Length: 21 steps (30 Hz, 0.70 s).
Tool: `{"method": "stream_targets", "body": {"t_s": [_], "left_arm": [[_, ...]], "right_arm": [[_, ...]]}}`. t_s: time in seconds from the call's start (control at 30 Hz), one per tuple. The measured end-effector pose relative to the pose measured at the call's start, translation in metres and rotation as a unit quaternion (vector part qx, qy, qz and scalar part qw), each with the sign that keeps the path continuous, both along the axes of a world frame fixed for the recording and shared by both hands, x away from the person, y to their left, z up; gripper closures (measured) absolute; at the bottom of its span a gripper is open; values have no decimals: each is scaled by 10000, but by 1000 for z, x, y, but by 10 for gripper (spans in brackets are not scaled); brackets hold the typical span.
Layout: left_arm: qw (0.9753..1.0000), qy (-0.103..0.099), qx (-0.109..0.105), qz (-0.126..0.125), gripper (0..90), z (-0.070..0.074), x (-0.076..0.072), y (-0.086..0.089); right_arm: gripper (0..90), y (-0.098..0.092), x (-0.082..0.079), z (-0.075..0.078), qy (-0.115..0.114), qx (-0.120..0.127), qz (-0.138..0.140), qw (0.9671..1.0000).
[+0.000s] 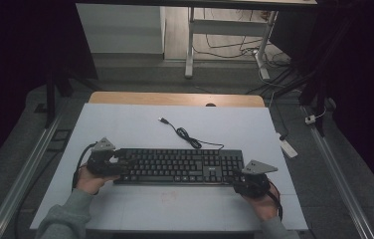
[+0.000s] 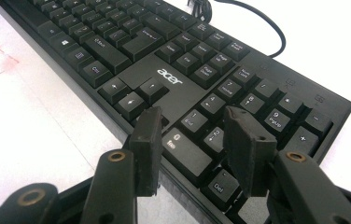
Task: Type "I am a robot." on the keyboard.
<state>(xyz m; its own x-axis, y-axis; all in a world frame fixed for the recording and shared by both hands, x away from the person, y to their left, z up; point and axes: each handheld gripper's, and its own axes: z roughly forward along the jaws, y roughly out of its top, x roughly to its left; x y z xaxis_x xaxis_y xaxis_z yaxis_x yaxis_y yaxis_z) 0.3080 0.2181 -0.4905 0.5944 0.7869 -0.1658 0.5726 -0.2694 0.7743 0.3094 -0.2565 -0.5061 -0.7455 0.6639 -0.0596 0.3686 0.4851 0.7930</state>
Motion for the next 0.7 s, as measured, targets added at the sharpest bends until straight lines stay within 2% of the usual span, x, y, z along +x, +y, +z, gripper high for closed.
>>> {"method": "stream_targets", "body": {"t_s": [0.33,0.7], "left_arm": [[10000,39,13,-29,350,0,0,0],[10000,53,22,-32,332,-1,1,-2]], "right_arm": [[574,0,0,1,-15,-8,-1,10000],[569,5,0,3,-26,100,54,9999]]}}
